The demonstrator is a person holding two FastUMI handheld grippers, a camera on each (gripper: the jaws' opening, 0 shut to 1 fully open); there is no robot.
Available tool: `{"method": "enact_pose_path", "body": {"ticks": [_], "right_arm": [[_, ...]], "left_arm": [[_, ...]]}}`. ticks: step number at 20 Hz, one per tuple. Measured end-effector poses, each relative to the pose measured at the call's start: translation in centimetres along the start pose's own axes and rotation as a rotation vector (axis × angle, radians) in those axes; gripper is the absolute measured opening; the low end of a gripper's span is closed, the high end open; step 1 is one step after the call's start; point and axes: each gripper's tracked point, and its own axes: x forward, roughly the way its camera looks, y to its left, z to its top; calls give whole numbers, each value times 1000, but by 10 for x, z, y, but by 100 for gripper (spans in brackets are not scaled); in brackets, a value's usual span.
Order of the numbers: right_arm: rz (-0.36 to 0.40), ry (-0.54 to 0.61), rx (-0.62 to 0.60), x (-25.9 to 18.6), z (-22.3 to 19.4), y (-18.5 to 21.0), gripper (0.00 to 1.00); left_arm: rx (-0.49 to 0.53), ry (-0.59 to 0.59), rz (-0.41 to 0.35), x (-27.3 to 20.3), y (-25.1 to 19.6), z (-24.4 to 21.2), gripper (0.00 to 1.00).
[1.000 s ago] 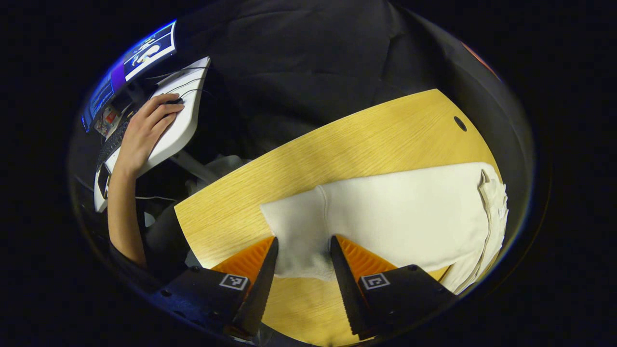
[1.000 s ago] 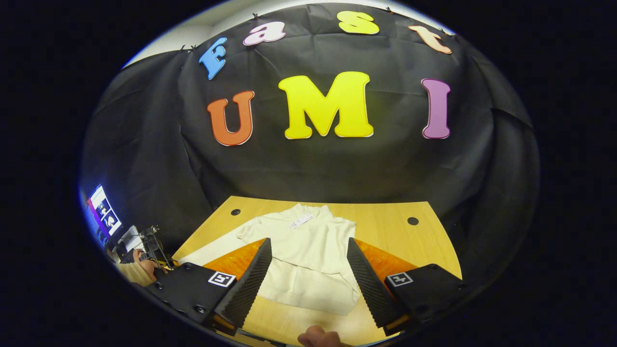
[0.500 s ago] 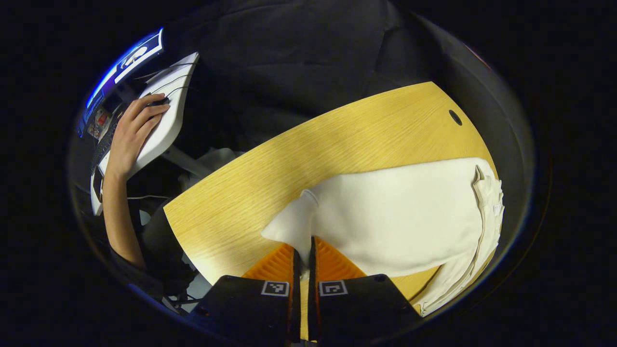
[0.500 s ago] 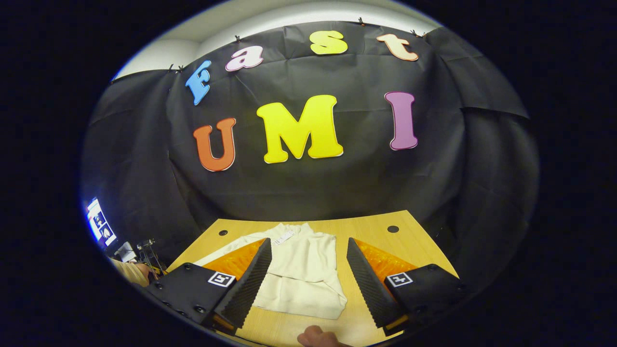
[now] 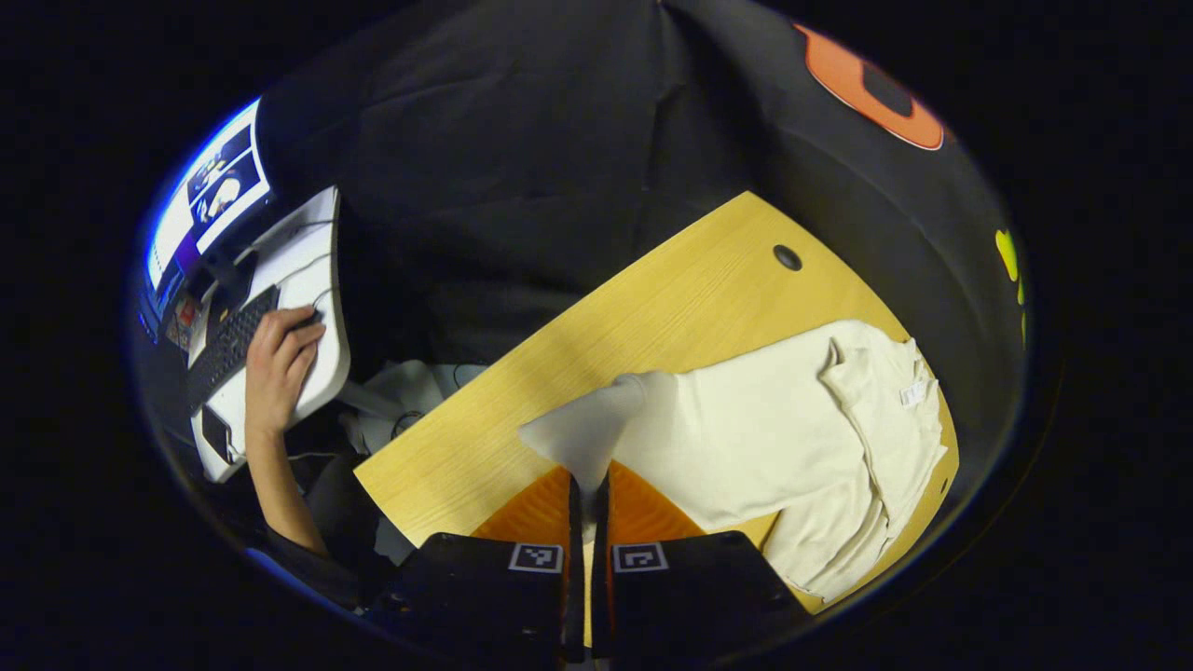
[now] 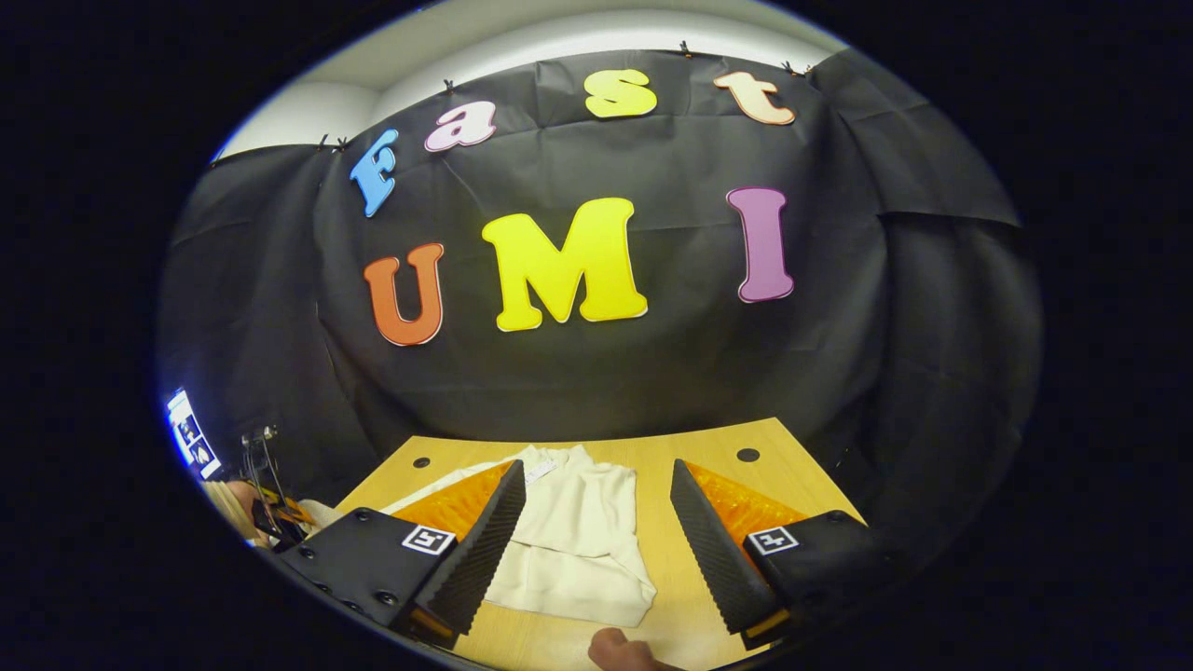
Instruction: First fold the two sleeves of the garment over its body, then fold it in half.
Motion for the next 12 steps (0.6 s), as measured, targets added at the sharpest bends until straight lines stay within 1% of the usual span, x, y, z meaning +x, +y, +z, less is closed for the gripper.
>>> {"method": "enact_pose_path", "body": {"ticks": [1,2,4,7,10,12], "right_arm": [[-2,-5,-6,1,1,-2,98],[-2,-8,-15,2,2,-3,97],[-5,-11,-34,6,2,-7,98],[-24,-22,-55,10,5,-17,98],[-63,-59,-110,11,15,-30,98],[-73,-94,-166,7,24,-30,98]], "left_arm": [[33,-19,-15,-9,-16,15,0],[69,-41,-31,-18,-34,30,6],[135,-76,-75,-34,-78,55,6],[223,-115,-144,-56,-158,84,5],[301,-137,-205,-71,-234,94,5],[352,-147,-242,-77,-280,97,5]]}}
